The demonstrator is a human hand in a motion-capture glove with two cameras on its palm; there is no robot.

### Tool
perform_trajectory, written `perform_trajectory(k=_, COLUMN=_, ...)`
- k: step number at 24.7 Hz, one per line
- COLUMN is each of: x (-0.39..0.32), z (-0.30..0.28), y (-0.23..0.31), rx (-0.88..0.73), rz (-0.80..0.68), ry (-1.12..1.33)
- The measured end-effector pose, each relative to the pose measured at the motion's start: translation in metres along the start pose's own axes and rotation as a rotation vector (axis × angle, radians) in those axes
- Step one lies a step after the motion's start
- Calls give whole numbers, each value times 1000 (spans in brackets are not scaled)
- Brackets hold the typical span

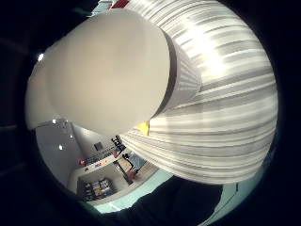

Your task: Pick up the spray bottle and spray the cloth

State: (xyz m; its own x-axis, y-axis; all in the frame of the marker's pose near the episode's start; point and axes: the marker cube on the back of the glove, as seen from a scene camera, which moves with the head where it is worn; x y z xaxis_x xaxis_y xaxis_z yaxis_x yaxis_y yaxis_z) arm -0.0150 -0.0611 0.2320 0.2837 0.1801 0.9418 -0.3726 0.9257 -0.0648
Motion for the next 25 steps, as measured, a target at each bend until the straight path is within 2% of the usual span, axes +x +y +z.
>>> perform_trajectory(k=9, x=2, z=1, y=-2, rx=16, rz=-16, ry=-49)
perform_trajectory(k=17, x=-1, z=3, y=-8, rx=-10, rz=-113, ry=-94)
perform_trajectory(k=25, x=-13, z=12, y=-16, rx=-33, rz=-108, ry=-99)
